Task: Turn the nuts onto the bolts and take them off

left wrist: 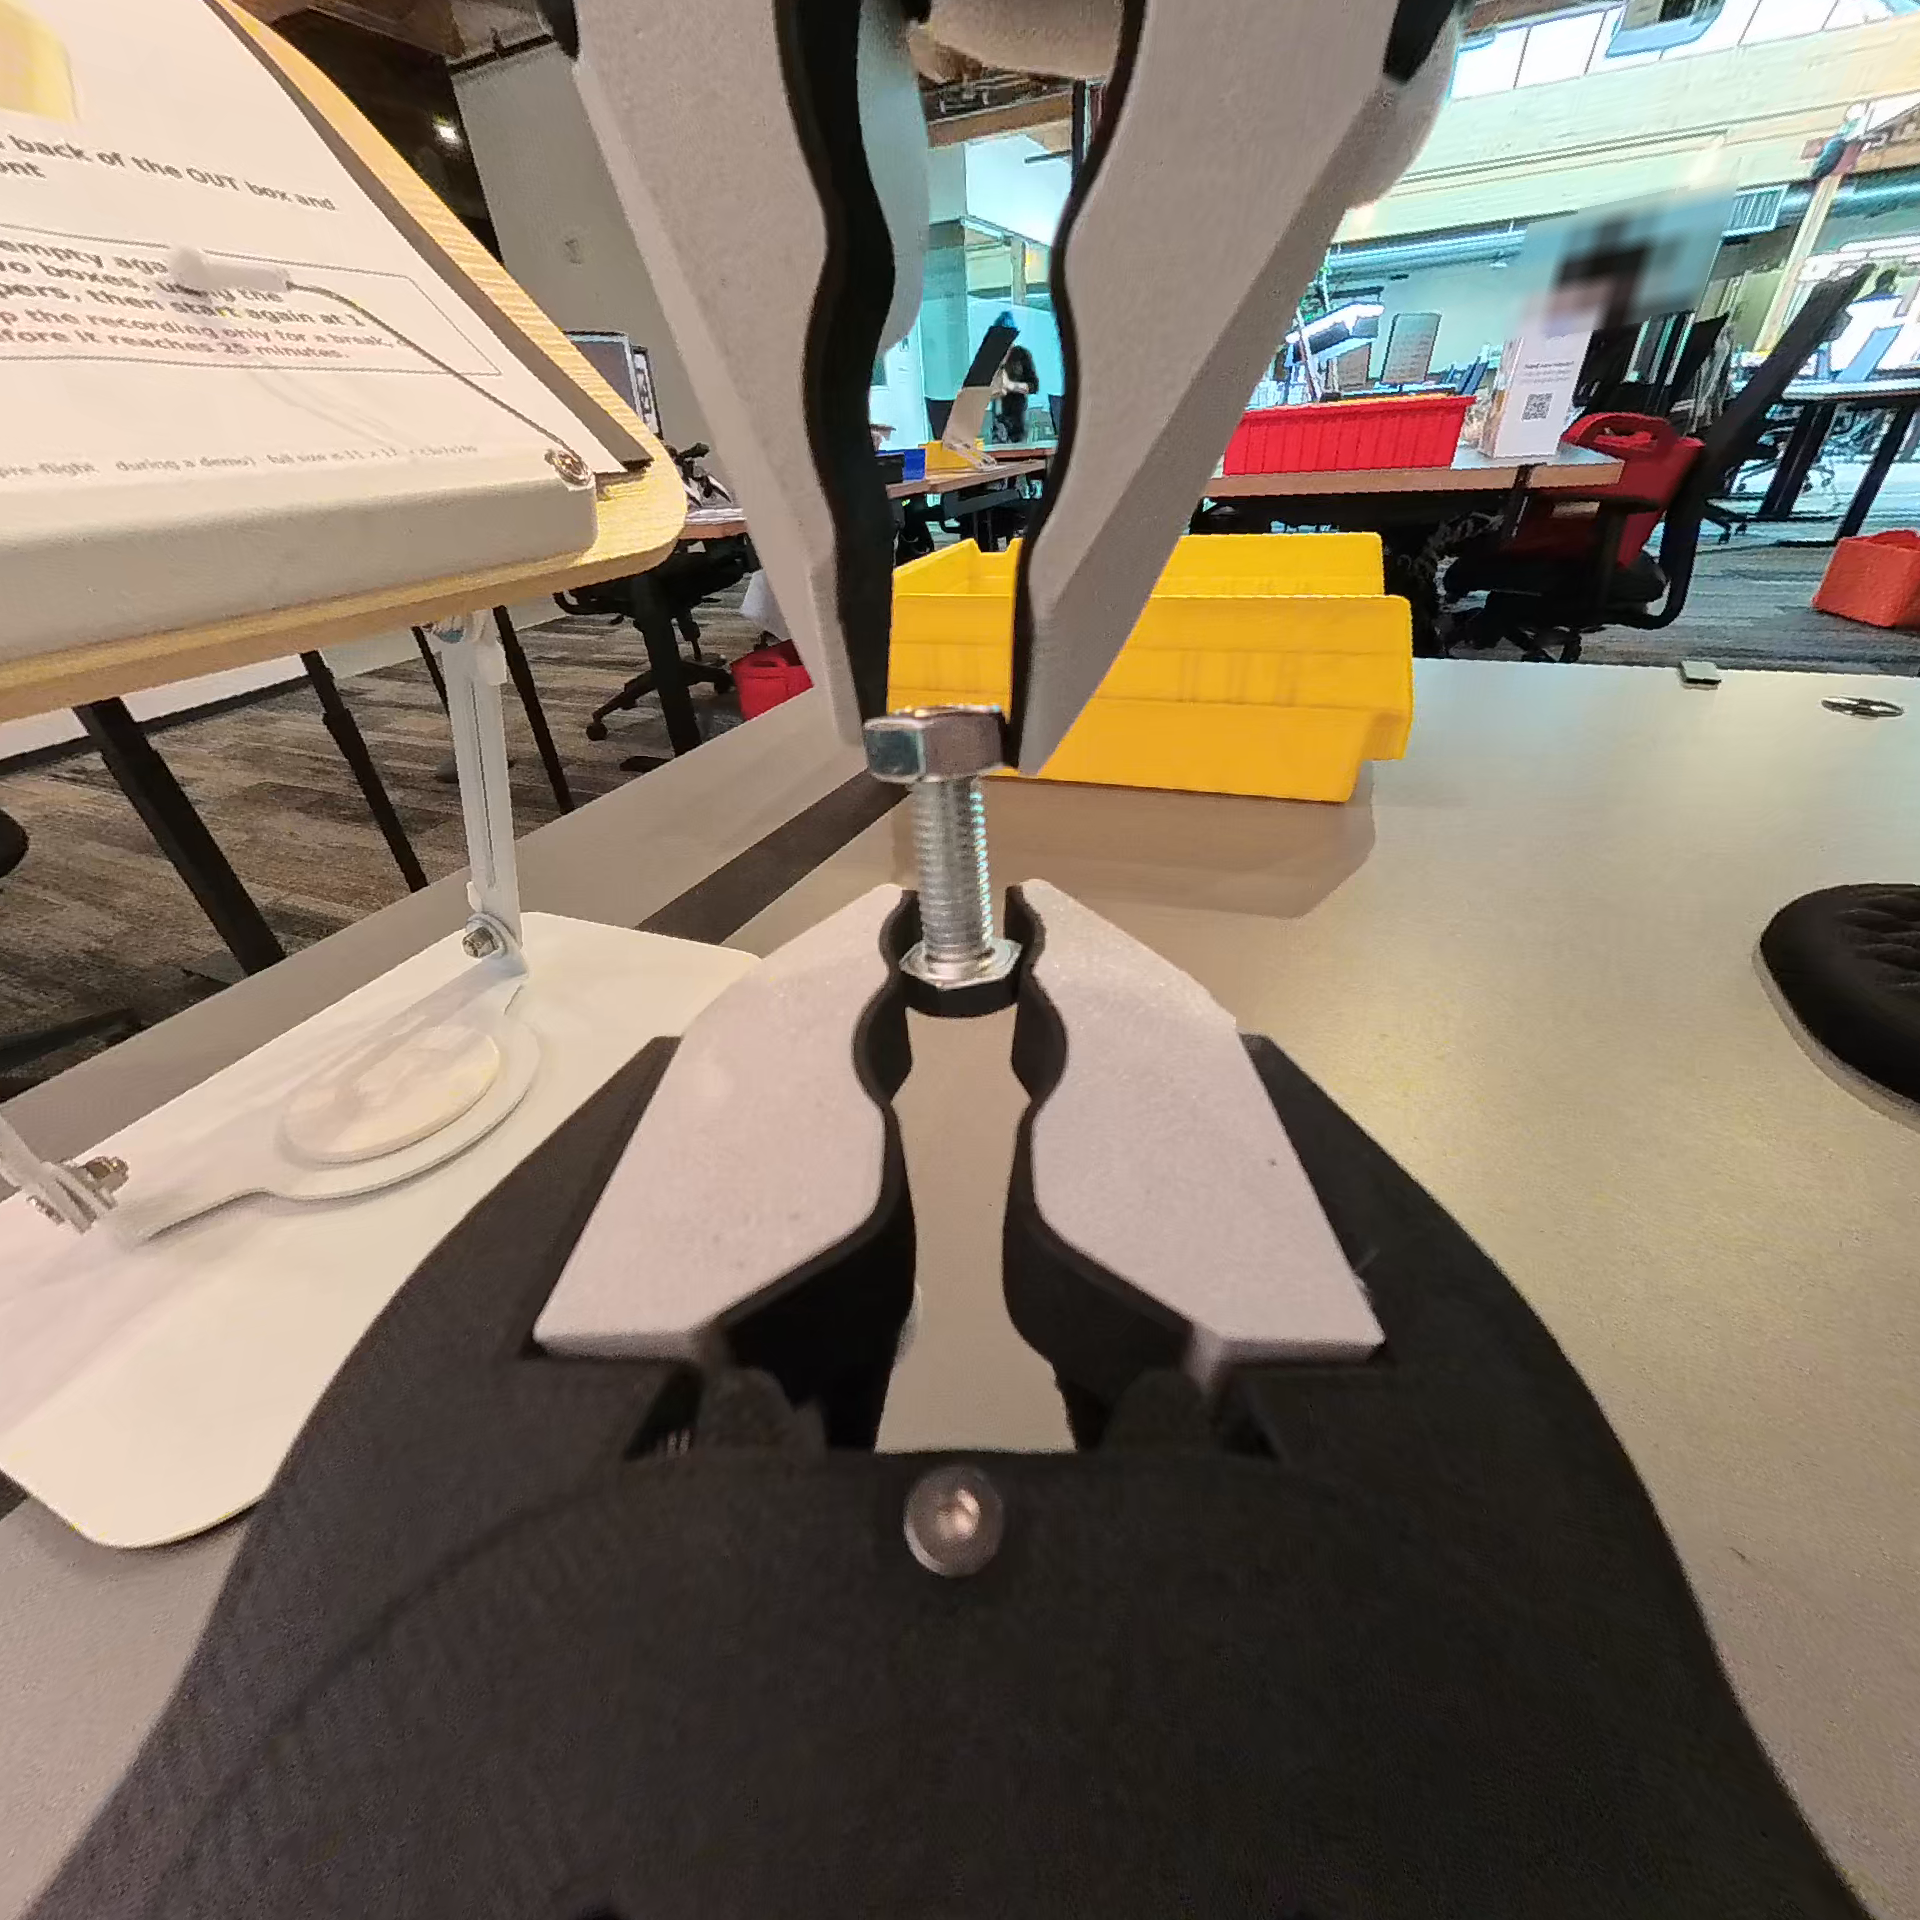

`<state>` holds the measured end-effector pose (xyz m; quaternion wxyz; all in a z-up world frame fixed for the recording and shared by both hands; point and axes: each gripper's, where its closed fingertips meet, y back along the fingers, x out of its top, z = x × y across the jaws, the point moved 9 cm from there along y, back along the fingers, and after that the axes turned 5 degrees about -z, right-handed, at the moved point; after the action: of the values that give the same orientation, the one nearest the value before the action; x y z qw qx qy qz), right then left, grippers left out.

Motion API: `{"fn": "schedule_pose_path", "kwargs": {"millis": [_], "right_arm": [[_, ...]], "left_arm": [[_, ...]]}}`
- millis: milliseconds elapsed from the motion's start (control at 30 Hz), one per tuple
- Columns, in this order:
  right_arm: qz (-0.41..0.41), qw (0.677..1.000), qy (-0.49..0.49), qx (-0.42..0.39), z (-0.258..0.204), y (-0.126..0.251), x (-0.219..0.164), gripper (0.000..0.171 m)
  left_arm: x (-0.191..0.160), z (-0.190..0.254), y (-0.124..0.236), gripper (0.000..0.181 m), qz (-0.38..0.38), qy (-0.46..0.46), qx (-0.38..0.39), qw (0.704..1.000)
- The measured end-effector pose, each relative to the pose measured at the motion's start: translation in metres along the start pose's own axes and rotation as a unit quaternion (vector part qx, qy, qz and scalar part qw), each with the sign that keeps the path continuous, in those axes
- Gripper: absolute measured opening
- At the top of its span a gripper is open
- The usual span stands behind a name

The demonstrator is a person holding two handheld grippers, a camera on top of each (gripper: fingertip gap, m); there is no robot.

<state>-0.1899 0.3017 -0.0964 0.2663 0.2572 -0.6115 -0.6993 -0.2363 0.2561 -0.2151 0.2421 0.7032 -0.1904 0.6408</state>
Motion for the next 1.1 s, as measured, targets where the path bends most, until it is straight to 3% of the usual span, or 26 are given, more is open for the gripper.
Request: {"fn": "schedule_pose_path", "kwargs": {"millis": [267, 433, 567, 667, 900, 1100], "right_arm": [[-0.015, 0.990, -0.137, 0.036, 0.001, 0.000, 0.003, 0.016], [-0.014, 0.987, -0.158, 0.036, 0.001, 0.000, 0.002, 0.022], [-0.009, 0.991, -0.128, 0.028, -0.001, 0.003, 0.001, 0.033], [0.007, 0.999, -0.053, 0.006, -0.006, 0.007, 0.001, 0.039], [0.011, 0.987, 0.141, -0.075, -0.014, 0.008, 0.000, 0.027], [0.012, 0.978, 0.195, -0.075, -0.012, 0.002, 0.000, 0.018]], "left_arm": [[0.000, 0.001, -0.001, 0.015, -0.004, -0.004, 0.004, 1.000], [0.000, 0.001, -0.001, 0.015, -0.003, -0.006, 0.004, 1.000], [0.000, 0.002, -0.001, 0.015, -0.002, -0.005, 0.003, 1.000], [0.000, 0.001, -0.001, 0.015, -0.001, -0.005, 0.002, 1.000], [0.000, 0.002, -0.001, 0.015, -0.001, -0.006, -0.001, 1.000], [0.000, 0.002, -0.001, 0.015, -0.002, -0.006, -0.001, 1.000]]}}
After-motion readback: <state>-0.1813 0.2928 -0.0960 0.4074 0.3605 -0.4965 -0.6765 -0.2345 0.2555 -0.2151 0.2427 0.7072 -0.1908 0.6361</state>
